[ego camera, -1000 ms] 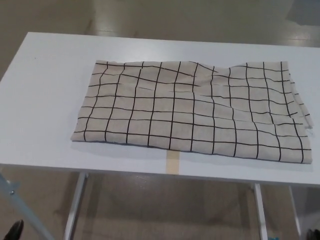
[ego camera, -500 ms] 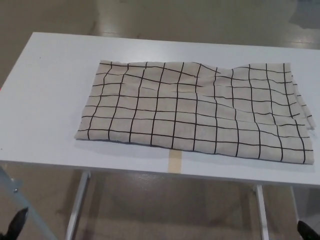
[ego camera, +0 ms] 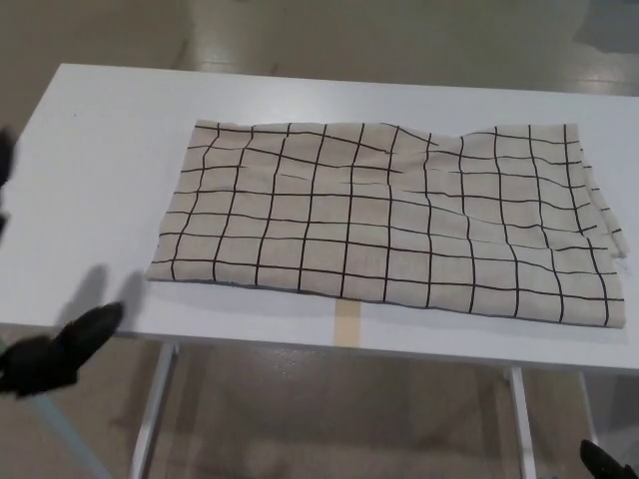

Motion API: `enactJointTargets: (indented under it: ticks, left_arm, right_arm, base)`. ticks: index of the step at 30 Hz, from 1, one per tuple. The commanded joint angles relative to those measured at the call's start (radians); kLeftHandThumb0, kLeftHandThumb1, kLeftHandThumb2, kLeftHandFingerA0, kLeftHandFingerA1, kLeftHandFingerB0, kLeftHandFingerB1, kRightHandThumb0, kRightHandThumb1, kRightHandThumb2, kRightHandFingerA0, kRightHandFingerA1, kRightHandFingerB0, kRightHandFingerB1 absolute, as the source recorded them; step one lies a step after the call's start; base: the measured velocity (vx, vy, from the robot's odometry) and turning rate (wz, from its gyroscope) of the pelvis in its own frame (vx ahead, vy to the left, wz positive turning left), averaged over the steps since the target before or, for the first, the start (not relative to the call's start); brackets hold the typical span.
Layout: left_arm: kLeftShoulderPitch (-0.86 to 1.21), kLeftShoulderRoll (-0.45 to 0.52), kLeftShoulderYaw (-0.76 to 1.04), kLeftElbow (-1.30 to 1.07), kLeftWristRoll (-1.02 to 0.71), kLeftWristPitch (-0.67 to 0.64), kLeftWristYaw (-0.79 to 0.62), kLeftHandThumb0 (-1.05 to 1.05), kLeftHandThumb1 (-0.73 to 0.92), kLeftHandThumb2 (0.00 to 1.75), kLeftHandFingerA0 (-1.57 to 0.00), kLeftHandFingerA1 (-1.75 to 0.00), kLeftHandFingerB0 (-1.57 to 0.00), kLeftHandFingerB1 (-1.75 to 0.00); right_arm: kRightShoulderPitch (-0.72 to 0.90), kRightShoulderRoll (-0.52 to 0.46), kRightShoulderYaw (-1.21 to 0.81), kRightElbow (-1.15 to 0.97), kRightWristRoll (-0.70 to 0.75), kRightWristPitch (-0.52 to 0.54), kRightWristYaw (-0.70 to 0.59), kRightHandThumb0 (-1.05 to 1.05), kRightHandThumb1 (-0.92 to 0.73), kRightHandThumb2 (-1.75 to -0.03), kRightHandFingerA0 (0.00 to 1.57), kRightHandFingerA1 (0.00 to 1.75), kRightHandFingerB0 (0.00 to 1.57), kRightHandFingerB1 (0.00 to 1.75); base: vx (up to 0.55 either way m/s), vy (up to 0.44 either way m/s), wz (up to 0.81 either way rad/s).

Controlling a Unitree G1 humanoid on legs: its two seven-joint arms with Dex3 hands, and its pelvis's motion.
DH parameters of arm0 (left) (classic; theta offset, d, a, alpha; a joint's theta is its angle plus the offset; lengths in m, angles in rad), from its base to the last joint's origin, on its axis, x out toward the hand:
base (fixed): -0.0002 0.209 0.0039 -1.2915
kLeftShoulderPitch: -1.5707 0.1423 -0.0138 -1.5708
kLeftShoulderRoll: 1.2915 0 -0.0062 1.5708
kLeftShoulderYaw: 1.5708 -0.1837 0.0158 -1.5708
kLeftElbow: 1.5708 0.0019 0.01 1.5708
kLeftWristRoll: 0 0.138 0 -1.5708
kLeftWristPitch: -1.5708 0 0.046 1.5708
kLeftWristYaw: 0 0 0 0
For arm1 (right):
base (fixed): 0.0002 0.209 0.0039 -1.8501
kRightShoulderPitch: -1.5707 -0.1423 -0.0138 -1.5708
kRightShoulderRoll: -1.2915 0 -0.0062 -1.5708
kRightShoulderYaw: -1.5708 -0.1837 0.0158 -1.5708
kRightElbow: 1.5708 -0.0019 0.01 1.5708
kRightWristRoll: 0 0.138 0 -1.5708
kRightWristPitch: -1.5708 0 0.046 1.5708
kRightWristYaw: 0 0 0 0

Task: Use the left hand to fold a white towel with checkered patterns in half.

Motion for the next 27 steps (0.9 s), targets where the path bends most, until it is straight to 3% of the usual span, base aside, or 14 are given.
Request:
enactJointTargets:
  ticks: [1,5,6,11,15,16,20,24,27]
  left_arm:
    - [-0.242,0.148,-0.179,0.14,0.391,0.07,-0.005,-0.66,0.42,0.75,0.0,-0.02,0.0,-0.13]
    - [-0.338,0.183,-0.25,0.249,0.453,0.106,-0.005,-0.52,0.34,0.67,0.0,-0.02,0.0,-0.15]
    - [-0.37,0.198,-0.281,0.286,0.477,0.111,-0.002,-0.33,0.47,0.54,0.0,-0.01,0.0,-0.19]
    - [-0.487,0.237,-0.399,0.432,0.56,0.117,0.007,-0.03,0.59,0.6,0.0,-0.02,0.0,-0.12]
    - [-0.529,0.242,-0.441,0.481,0.583,0.13,0.007,0.01,0.65,0.61,0.0,-0.01,0.0,-0.1]
    - [-0.603,0.222,-0.512,0.575,0.61,0.174,-0.02,-0.07,0.52,0.59,0.0,0.0,0.0,-0.11]
    - [-0.661,0.202,-0.583,0.665,0.634,0.215,-0.022,-0.32,0.43,0.53,0.0,0.0,0.0,-0.14]
    - [-0.699,0.18,-0.673,0.769,0.675,0.246,0.001,-0.2,0.42,0.57,0.0,0.0,0.0,-0.12]
    - [-0.726,0.157,-0.732,0.856,0.693,0.264,0.052,-0.13,0.5,0.56,0.0,0.0,0.0,-0.06]
  right_arm:
    - [-0.028,-0.037,0.021,0.062,-0.085,-0.113,-0.104,-0.38,-0.78,-0.63,0.35,0.42,0.29,0.39]
    - [-0.021,-0.053,0.035,0.075,-0.12,-0.137,-0.131,-0.37,-0.79,-0.63,0.37,0.43,0.3,0.4]
    - [-0.021,-0.058,0.039,0.081,-0.131,-0.141,-0.144,-0.37,-0.79,-0.63,0.37,0.44,0.3,0.4]
    - [-0.03,-0.069,0.05,0.091,-0.138,-0.131,-0.156,-0.37,-0.79,-0.63,0.38,0.44,0.3,0.41]
    - [-0.036,-0.07,0.053,0.093,-0.139,-0.122,-0.159,-0.37,-0.79,-0.63,0.38,0.44,0.3,0.41]
    - [-0.037,-0.07,0.057,0.088,-0.136,-0.11,-0.155,-0.36,-0.79,-0.63,0.38,0.44,0.31,0.41]
    - [-0.038,-0.066,0.059,0.093,-0.125,-0.115,-0.151,-0.35,-0.79,-0.63,0.38,0.44,0.32,0.41]
    - [-0.012,-0.059,0.06,0.092,-0.115,-0.131,-0.143,-0.36,-0.79,-0.63,0.38,0.44,0.32,0.42]
    - [-0.008,-0.058,0.058,0.086,-0.099,-0.125,-0.115,-0.36,-0.79,-0.63,0.38,0.44,0.32,0.4]
  base:
    - [0.0,0.0,0.0]
    - [0.0,0.0,0.0]
    - [0.0,0.0,0.0]
    - [0.0,0.0,0.0]
    - [0.0,0.0,0.0]
    - [0.0,0.0,0.0]
    - [0.0,0.0,0.0]
    - [0.0,0.0,0.0]
    - [0.0,0.0,0.0]
